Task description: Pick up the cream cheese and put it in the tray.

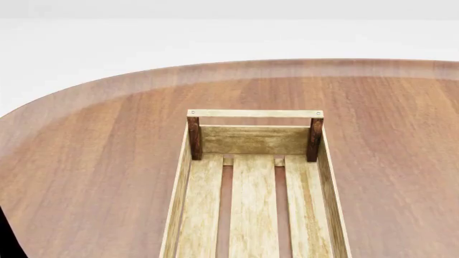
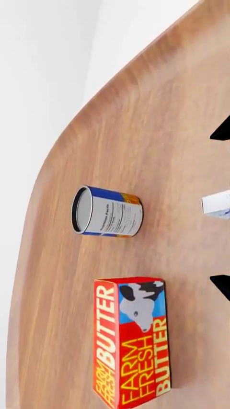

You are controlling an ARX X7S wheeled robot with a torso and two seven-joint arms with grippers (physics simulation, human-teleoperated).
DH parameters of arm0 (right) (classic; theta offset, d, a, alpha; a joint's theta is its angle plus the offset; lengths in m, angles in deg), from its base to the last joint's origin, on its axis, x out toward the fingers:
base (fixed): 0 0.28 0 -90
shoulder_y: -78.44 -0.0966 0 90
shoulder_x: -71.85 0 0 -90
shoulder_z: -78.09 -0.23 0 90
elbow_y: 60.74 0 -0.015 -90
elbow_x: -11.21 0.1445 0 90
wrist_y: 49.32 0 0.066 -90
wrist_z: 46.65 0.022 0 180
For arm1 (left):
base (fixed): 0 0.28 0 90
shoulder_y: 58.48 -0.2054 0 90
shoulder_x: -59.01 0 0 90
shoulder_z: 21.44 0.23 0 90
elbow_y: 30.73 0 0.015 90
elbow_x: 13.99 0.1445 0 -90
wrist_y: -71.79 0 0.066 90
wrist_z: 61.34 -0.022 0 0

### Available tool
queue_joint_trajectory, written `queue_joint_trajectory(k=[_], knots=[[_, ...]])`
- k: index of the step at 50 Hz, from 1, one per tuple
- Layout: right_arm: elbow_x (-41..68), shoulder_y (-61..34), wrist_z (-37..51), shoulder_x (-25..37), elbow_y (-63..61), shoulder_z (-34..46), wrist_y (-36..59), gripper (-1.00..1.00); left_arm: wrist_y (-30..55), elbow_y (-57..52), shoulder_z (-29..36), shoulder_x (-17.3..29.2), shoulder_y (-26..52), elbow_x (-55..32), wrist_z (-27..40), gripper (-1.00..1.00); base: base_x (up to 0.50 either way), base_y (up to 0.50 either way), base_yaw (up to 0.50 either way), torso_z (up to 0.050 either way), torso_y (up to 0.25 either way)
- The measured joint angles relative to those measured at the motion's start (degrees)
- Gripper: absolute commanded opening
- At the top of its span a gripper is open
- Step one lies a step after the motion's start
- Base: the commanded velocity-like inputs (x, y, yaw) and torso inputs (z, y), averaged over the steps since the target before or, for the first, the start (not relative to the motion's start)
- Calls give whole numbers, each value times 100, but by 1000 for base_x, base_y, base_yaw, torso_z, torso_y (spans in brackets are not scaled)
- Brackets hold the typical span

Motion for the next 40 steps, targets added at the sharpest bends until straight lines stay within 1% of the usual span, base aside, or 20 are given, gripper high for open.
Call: queue_joint_trajectory(k=[40], knots=[[29,-255,22,136,867,-62,-250,100,19,-6,43,29,23,23,57,100,0,0,0,0,0]])
